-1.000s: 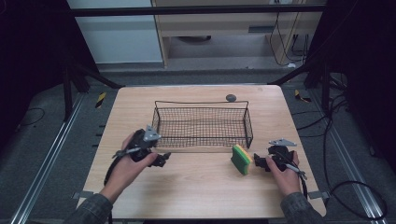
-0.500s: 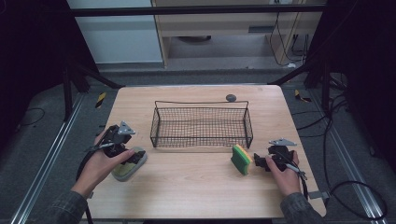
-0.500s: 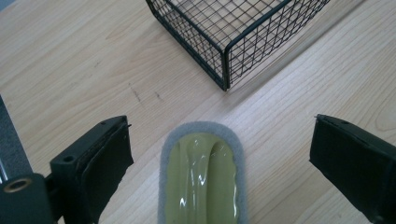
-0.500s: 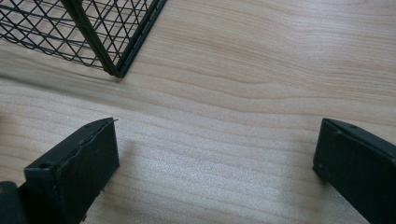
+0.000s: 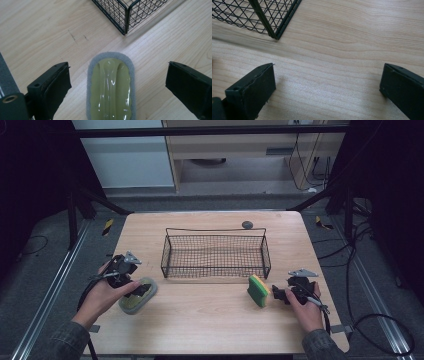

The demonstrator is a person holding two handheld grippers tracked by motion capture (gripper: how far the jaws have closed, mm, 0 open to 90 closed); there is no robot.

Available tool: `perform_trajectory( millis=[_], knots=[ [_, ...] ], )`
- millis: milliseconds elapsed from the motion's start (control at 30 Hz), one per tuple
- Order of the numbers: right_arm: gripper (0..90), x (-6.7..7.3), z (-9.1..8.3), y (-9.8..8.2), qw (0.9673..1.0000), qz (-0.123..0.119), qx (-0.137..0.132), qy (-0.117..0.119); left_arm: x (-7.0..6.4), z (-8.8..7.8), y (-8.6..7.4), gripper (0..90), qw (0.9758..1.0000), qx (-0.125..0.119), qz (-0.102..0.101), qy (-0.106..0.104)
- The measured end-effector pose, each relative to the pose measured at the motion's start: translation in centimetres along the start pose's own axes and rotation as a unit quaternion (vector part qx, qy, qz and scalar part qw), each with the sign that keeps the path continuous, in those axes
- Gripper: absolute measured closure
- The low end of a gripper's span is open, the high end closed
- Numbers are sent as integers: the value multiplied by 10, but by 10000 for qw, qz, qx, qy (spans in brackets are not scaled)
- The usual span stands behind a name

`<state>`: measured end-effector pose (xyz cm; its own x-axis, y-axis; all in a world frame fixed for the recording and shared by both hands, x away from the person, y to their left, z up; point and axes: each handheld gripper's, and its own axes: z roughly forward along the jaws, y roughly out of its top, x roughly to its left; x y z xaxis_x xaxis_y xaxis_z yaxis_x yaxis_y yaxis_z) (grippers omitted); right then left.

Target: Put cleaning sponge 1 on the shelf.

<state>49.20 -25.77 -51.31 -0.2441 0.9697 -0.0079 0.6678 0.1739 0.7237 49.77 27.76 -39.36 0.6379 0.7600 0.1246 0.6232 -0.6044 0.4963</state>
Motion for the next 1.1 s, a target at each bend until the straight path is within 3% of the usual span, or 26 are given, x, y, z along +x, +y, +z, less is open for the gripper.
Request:
perform_trajectory(
  millis=[367,633,833,1100],
  knots=[
    [4,1,0,0,10000,50,3,15,5,-3,-5,51,9995,304,27,-78],
    [4,0,0,0,10000,15,-7,26,5,0,-5,68,9994,345,85,-60],
    [4,0,0,0,10000,15,-5,25,8,4,-1,176,9995,304,60,-62],
    [4,0,0,0,10000,16,-3,22,9,15,-3,319,9965,800,196,-130]
  ],
)
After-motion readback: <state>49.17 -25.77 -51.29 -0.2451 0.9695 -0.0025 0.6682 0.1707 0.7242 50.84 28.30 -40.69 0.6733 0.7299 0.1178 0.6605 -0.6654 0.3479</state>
